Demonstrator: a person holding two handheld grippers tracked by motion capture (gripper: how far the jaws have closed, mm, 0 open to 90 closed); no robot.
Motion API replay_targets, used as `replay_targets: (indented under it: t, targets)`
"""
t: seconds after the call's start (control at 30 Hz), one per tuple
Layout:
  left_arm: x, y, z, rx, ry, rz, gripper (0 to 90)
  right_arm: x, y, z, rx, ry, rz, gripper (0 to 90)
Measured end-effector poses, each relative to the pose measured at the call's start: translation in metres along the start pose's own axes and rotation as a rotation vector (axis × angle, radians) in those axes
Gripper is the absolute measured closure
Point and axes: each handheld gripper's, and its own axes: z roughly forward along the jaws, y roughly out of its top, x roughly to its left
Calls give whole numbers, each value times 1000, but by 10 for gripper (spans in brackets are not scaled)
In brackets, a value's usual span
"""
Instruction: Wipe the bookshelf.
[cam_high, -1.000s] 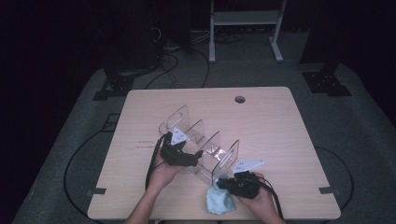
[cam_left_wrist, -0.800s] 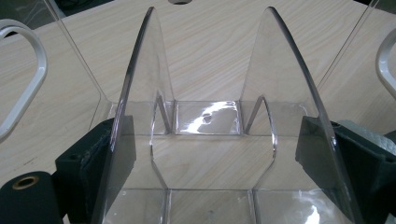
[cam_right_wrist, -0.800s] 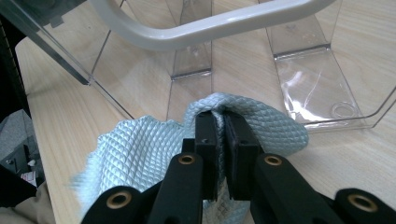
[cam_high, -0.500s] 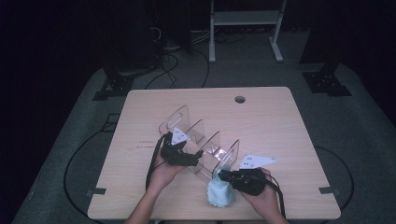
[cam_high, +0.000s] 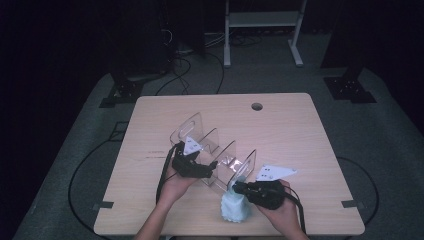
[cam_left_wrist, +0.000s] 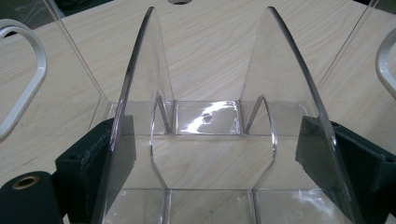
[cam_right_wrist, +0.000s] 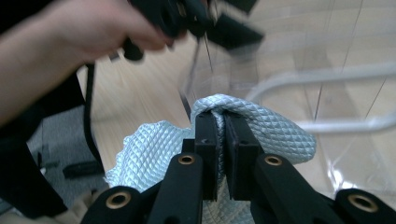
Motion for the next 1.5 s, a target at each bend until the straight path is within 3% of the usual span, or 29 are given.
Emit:
replay_targets:
  t: [0.13,0.2,0.27,0.33,0.47,0.6,0.67,0.77,0.87,0.93,1.03,1.13,1.27,1.47,1.5]
  targets:
    - [0,0,0,-3,0,0,86,0,-1,1,-12,15,7,840]
    - [0,0,0,-2,0,1,87,-2,-5,4,5,18,18,841]
    - [0,0,0,-5,0,-2,87,-7,-15,14,68,15,33,839]
    - [0,0,0,-1,0,1,87,-7,-15,14,70,16,34,839]
    - [0,0,0,0,-1,2,87,3,5,-4,-13,-1,-11,839]
    - [0,0,0,0,-1,1,87,2,2,-2,-20,4,-8,839]
    - [0,0,1,-7,-1,-5,87,-5,-14,13,52,14,27,839]
    - [0,0,0,-3,-1,0,87,-8,-21,20,90,17,45,838]
    - [0,0,0,0,-1,1,87,-4,-14,14,65,15,43,838]
    - [0,0,0,0,-2,1,87,1,-1,2,8,7,18,838]
    - [0,0,0,0,-2,2,86,4,8,-7,-37,1,2,838]
    - [0,0,0,1,-2,2,86,2,3,-3,-32,13,10,838]
    - [0,0,0,-7,-2,-1,87,-2,-15,14,64,8,24,837]
    - [0,0,0,-1,-3,2,86,5,8,-6,-28,1,-9,837]
    - [0,0,0,-1,-3,2,86,3,5,-5,-36,11,4,837]
